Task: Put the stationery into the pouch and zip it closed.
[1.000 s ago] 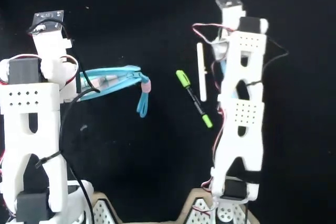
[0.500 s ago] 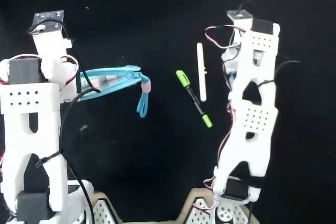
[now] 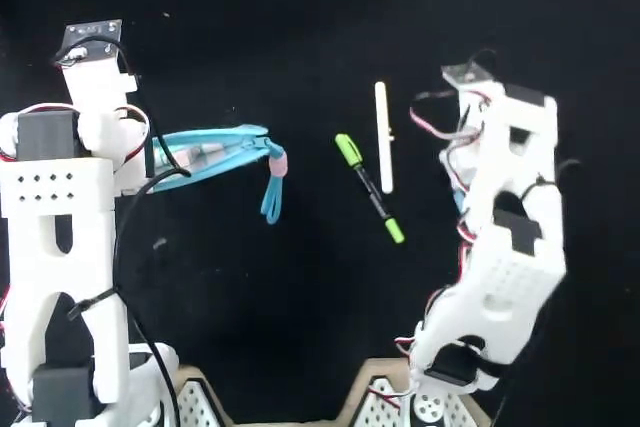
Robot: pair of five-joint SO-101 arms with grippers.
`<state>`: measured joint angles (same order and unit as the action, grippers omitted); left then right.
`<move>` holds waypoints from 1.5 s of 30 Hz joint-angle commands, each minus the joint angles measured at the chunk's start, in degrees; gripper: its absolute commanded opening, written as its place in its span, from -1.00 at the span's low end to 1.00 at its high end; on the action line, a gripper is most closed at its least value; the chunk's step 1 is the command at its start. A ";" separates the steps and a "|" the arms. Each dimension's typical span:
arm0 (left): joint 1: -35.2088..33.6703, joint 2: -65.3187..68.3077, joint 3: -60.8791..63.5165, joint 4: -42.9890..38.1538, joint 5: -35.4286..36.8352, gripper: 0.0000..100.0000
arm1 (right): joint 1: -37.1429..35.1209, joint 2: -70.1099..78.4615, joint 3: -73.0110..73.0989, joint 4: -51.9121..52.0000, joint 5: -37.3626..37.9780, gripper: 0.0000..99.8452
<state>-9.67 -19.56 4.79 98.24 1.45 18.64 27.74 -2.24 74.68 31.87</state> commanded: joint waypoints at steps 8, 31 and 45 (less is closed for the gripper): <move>-0.04 0.53 2.51 0.88 0.18 -0.94 | 2.29 -24.31 28.88 -12.92 13.63 -0.98; 0.04 0.53 3.47 0.44 0.18 -0.94 | 2.29 -26.15 34.51 -8.88 28.75 -0.66; 0.04 0.53 3.38 0.62 0.18 -0.94 | 8.79 -31.60 29.58 -6.77 25.49 -0.98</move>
<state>-9.67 -19.56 5.67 98.24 1.45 22.86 2.51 31.96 65.80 60.00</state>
